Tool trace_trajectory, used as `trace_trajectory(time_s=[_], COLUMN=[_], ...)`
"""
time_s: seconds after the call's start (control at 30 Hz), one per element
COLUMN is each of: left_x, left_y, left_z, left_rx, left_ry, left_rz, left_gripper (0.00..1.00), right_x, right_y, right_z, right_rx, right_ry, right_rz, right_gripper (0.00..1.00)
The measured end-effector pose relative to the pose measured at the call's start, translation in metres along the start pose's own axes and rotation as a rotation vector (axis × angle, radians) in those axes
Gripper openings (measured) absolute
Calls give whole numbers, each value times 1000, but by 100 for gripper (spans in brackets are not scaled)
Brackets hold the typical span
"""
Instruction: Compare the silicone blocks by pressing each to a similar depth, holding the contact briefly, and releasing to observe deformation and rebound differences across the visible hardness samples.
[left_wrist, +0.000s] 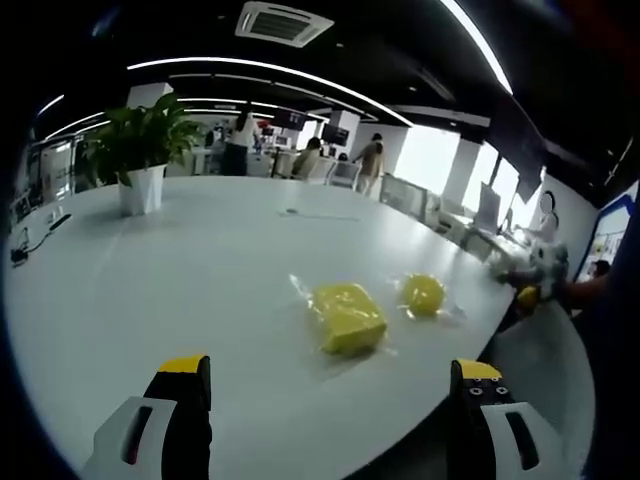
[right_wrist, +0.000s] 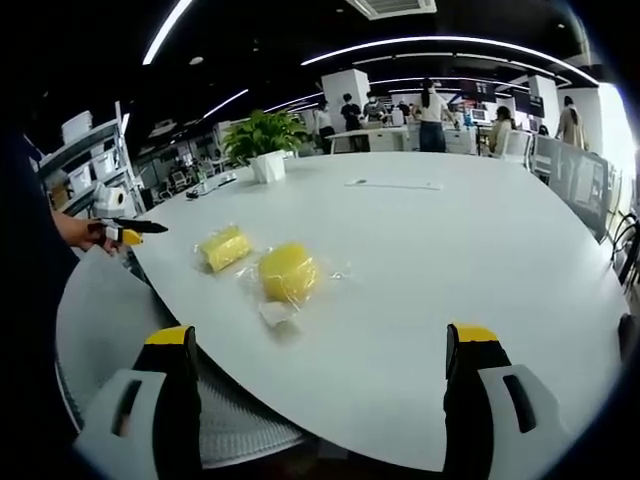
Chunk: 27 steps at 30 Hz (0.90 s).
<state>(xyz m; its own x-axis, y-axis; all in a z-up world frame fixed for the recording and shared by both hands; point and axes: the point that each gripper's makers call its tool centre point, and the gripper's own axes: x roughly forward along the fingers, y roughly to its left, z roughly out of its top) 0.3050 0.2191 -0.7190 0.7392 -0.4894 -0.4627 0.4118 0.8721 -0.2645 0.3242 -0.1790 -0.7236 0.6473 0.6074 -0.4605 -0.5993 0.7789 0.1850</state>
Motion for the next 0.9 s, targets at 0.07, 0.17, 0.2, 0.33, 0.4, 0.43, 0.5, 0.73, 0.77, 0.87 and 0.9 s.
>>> trace_trajectory(time_s=[0.07, 0.17, 0.2, 0.33, 0.4, 0.43, 0.5, 0.73, 0.77, 0.87, 0.9], left_x=[3, 8, 10, 19, 24, 27, 31, 54, 57, 68, 73], left_y=[0, -3, -3, -9, -10, -12, -15, -15, -16, -16, -18], left_z=[2, 4, 4, 9, 15, 17, 27, 45, 46, 41, 41], left_rx=[-11, -16, -24, -159, -171, -193, -222, -306, -317, -361, -373], left_ry=[-4, 4, 14, 47, 48, 51, 48, 88, 102, 163, 175], left_rz=[-6, -16, -21, -66, -81, -93, -114, -158, -166, -172, -181], left_gripper=[100, 100, 100, 100, 100, 100, 100, 100, 100, 100, 100], right_x=[1, 1, 1, 1, 0, 0, 0, -2, -3, -3, -4], right_y=[0, -1, -1, 2, 2, 1, 0, -1, -1, -2, -1], right_z=[0, -2, -3, -2, -3, -4, -6, -8, -9, -9, -9], right_rx=[-6, 0, 2, 3, 7, 9, 13, 20, 24, 29, 31], right_ry=[-1, 2, 6, 1, 1, 3, 2, 4, 2, -1, -2], right_rz=[0, -4, -4, -1, -2, -4, -5, -9, -10, -12, -11], right_gripper=[97, 97, 97, 97, 97, 97, 97, 97, 97, 97, 97])
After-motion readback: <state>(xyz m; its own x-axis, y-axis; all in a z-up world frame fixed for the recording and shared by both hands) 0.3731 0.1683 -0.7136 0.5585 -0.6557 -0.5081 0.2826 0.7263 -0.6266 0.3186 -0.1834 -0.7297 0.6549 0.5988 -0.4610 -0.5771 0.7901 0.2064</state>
